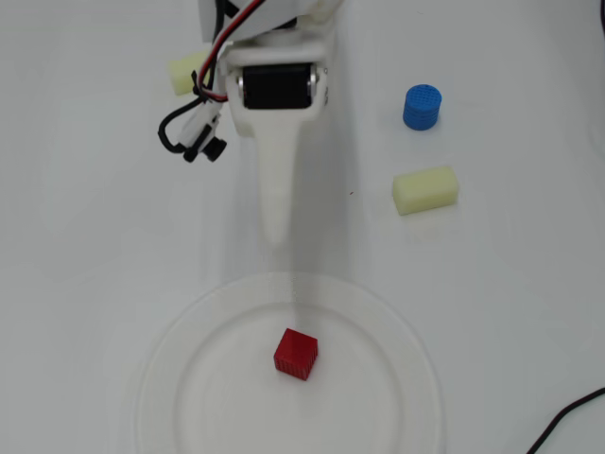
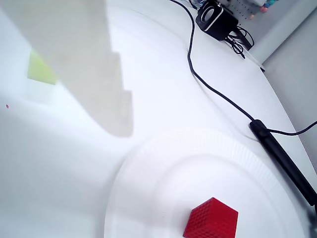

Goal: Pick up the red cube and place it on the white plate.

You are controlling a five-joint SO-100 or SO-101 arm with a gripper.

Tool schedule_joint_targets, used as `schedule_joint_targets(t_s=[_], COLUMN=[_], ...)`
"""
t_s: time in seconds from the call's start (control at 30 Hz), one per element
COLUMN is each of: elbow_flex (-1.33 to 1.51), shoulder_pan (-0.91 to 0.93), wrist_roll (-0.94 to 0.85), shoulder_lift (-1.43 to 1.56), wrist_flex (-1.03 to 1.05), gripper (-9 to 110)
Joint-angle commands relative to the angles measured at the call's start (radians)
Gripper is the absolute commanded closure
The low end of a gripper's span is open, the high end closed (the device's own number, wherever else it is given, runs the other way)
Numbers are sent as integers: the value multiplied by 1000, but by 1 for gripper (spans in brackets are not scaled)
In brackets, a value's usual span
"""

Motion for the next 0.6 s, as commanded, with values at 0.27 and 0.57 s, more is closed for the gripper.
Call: schedule_joint_targets(t_s=[0.27, 0.57], elbow_flex=[614, 856], shoulder_pan=[-55, -77], wrist_roll=[-23, 67], shoulder_lift=[827, 988], wrist_flex=[63, 170], gripper=[54, 51])
